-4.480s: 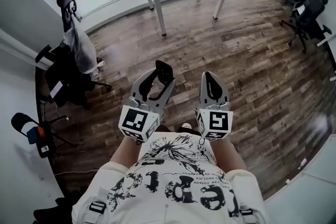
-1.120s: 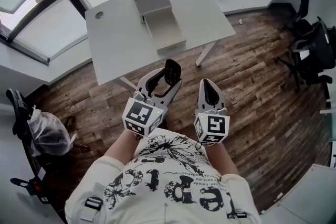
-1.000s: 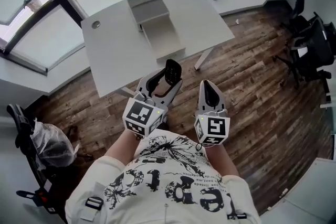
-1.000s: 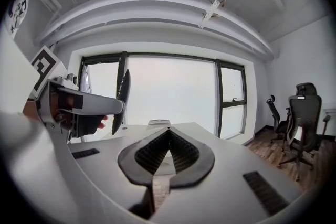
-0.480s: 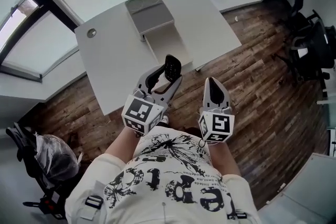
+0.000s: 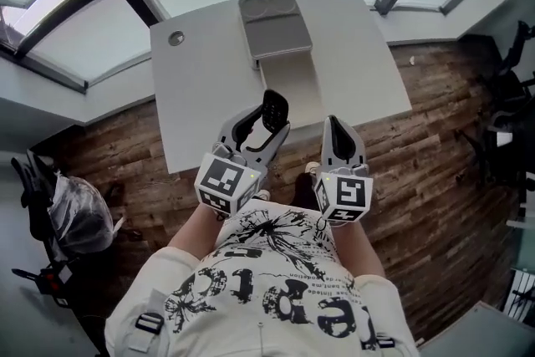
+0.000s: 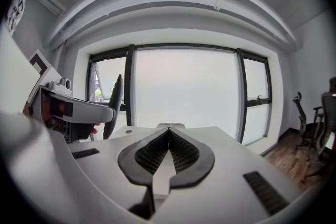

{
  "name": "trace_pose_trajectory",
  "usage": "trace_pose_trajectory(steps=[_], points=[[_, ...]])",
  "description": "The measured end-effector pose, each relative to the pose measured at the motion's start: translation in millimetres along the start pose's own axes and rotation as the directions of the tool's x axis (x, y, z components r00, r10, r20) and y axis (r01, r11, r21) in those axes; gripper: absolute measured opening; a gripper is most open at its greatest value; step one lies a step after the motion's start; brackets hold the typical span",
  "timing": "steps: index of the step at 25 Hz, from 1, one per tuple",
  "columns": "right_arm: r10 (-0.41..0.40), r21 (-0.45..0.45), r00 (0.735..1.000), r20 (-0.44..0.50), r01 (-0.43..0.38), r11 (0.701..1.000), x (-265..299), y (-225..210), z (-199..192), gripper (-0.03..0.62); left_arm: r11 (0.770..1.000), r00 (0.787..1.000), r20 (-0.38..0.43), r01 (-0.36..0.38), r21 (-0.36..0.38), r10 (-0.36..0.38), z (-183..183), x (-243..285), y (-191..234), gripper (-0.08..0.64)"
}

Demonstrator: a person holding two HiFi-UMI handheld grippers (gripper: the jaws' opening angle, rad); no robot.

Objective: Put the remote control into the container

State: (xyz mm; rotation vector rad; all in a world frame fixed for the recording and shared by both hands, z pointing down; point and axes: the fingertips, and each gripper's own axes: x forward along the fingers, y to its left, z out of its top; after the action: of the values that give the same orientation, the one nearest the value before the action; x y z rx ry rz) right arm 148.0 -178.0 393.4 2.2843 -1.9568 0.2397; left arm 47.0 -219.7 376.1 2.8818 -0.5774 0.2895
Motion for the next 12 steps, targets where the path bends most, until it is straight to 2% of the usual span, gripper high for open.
trace_pose_trajectory(steps=[4, 8, 12], points=[[0.123, -0.016, 0.992, 0.021, -0.123, 0.992, 31.9, -13.4, 11.8, 0.003, 0.992, 0.991, 0.031, -0.128, 0.000, 0.128, 12.0, 16.6, 7.4, 0.234], [0.235, -0.051, 0.971, 0.045, -0.233, 0.971, 57.6, -26.0, 28.5, 0.003, 0.968, 0.968, 0.052, -0.247, 0.045, 0.244, 29.0, 32.7, 5.6, 0.234], [0.325, -0.096, 0.944, 0.052, -0.319, 0.943, 72.1, -42.3, 35.4, 0.003, 0.950, 0.948, 0.077, -0.311, 0.017, 0.309, 36.9, 56.4, -3.1, 0.234]])
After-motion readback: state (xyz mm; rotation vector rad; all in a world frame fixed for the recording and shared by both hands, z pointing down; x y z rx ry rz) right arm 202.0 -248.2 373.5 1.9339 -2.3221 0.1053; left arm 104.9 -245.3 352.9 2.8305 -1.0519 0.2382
